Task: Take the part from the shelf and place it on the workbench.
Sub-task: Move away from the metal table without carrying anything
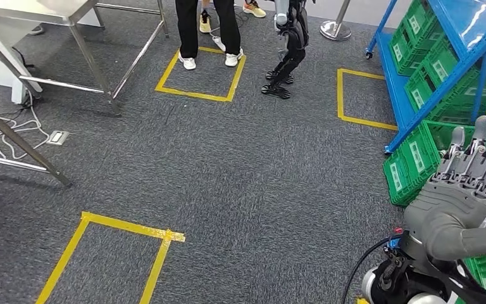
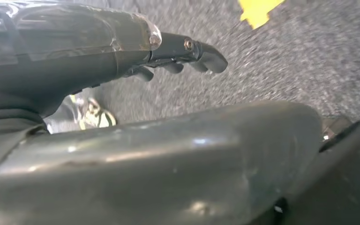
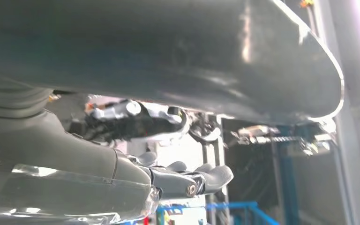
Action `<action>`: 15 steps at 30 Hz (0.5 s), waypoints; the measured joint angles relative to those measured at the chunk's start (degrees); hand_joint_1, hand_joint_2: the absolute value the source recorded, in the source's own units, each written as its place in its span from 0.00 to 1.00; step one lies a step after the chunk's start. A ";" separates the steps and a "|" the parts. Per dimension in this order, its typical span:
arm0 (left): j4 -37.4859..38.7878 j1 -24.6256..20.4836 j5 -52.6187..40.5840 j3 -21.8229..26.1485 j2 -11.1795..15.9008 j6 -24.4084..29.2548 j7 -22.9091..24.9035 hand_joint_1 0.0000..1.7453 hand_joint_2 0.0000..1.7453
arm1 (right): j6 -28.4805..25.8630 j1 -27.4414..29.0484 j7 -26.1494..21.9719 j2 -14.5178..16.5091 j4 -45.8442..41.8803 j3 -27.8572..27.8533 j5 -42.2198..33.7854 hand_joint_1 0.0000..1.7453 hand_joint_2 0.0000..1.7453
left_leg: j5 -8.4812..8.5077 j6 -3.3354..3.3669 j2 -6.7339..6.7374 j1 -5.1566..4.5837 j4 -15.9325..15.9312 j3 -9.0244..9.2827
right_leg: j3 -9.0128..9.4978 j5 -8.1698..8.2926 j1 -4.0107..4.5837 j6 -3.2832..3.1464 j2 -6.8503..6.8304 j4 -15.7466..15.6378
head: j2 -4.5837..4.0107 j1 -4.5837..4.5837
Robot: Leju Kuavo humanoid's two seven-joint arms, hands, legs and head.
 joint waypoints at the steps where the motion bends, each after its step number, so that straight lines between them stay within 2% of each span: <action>1: -0.02 -0.17 -0.14 -0.14 -0.02 -0.22 0.09 0.00 0.00 | 0.00 -0.59 -0.33 0.02 0.10 0.06 -0.13 0.00 0.00 | -0.19 -0.24 0.60 -0.10 0.00 0.18 | 1.81 1.27 0.31 -0.35 -1.18 -3.70 | 0.00 0.10; 2: -0.04 -0.33 -0.26 -0.27 -0.03 -0.52 0.21 0.00 0.00 | 0.01 -1.19 -0.55 0.03 0.21 0.13 -0.21 0.00 0.00 | -0.32 -0.49 1.11 -0.19 -0.04 0.28 | 3.02 1.90 0.62 -0.78 -2.21 -6.25 | 0.00 0.16; 3: -0.05 -0.44 -0.38 -0.44 -0.06 -0.82 0.33 0.00 0.00 | 0.01 -1.69 -0.68 0.04 0.31 0.18 -0.22 0.00 0.00 | -0.42 -0.74 1.61 -0.28 -0.11 0.34 | 3.56 1.84 0.93 -1.18 -2.88 -7.51 | 0.00 0.15; 5: -0.11 -0.55 -0.52 -0.88 -0.15 -1.21 0.46 0.00 0.00 | 0.01 -2.29 -0.77 0.05 0.52 0.33 -0.26 0.00 0.00 | -0.58 -1.24 2.51 -0.31 -0.34 0.64 | 3.60 1.69 1.17 -1.90 -2.26 -7.90 | 0.00 0.08; 6: -0.16 -0.60 -0.57 -1.14 -0.20 -1.30 0.48 0.00 0.00 | 0.01 -2.46 -0.80 0.08 0.58 0.44 -0.26 0.00 0.00 | -0.87 -1.53 1.34 -0.19 -0.22 0.83 | 3.75 1.79 1.10 -2.20 -1.73 -8.22 | -0.01 -0.01; 7: -0.22 -0.64 -0.62 -1.41 -0.24 -1.42 0.48 0.00 0.00 | 0.01 -2.79 -0.86 0.10 0.66 0.58 -0.26 0.00 0.00 | -1.58 -1.72 -0.65 -0.11 0.64 0.59 | 3.95 1.90 0.98 -2.56 -1.22 -8.53 | -0.01 -0.10; 8: -0.27 -0.64 -0.68 -1.67 -0.28 -1.54 0.48 0.00 0.00 | 0.01 -3.18 -0.91 0.14 0.74 0.72 -0.28 0.00 0.00 | -2.85 -1.82 -2.94 -0.06 2.72 -0.35 | 4.17 2.02 0.83 -2.91 -0.73 -8.81 | -0.01 -0.38; 9: -0.28 -0.63 -0.79 -1.93 -0.29 -1.70 0.50 0.00 0.00 | 0.01 -3.51 -1.00 0.19 0.86 0.81 -0.31 0.00 0.00 | -4.51 -1.81 -5.22 -0.02 6.05 -2.07 | 4.28 2.04 0.80 -3.19 -0.25 -8.92 | -0.01 -0.76; 10: -0.29 -0.54 -0.93 -2.15 -0.31 -1.91 0.55 0.00 0.00 | 0.01 -3.77 -1.10 0.23 1.02 0.88 -0.40 0.00 0.00 | -6.18 -1.72 -6.01 -0.06 10.03 -4.32 | 4.31 1.99 0.86 -3.43 0.35 -8.93 | 0.00 -1.13; 11: -0.29 -0.42 -1.16 -2.35 -0.32 -2.17 0.68 0.00 0.00 | 0.01 -3.86 -1.28 0.27 1.18 0.92 -0.58 0.00 0.00 | -7.26 -1.66 -6.06 -0.09 13.58 -6.50 | 4.35 1.92 0.97 -3.58 1.06 -8.91 | 0.00 -1.51; 12: -0.28 -0.31 -1.45 -2.56 -0.31 -2.44 0.88 0.00 0.00 | 0.01 -3.92 -1.57 0.32 1.34 0.97 -0.83 0.00 0.00 | -7.28 -1.61 -5.94 -0.09 15.59 -8.05 | 4.40 1.84 1.07 -3.66 1.85 -8.85 | 0.00 -1.76; 13: -0.28 -0.23 -1.73 -2.73 -0.31 -2.66 1.12 0.00 0.00 | 0.01 -4.07 -1.92 0.39 1.49 1.03 -1.14 0.00 0.00 | -5.98 -1.53 -5.88 -0.08 15.40 -8.58 | 4.47 1.73 1.12 -3.65 2.70 -8.74 | 0.00 -1.95; 14: -0.27 -0.22 -1.95 -2.91 -0.29 -2.79 1.38 0.00 0.00 | 0.01 -4.30 -2.28 0.48 1.64 1.10 -1.42 0.00 0.00 | -3.68 -1.44 -6.09 -0.05 13.10 -8.09 | 4.58 1.56 1.10 -3.59 3.56 -8.55 | 0.00 -2.12; 15: -0.27 -0.24 -2.05 -3.04 -0.27 -2.82 1.60 0.00 0.00 | 0.01 -4.59 -2.58 0.61 1.79 1.16 -1.63 0.00 0.00 | -1.05 -1.35 -6.93 0.01 9.46 -6.90 | 4.68 1.31 1.04 -3.44 4.36 -8.28 | 0.00 -2.25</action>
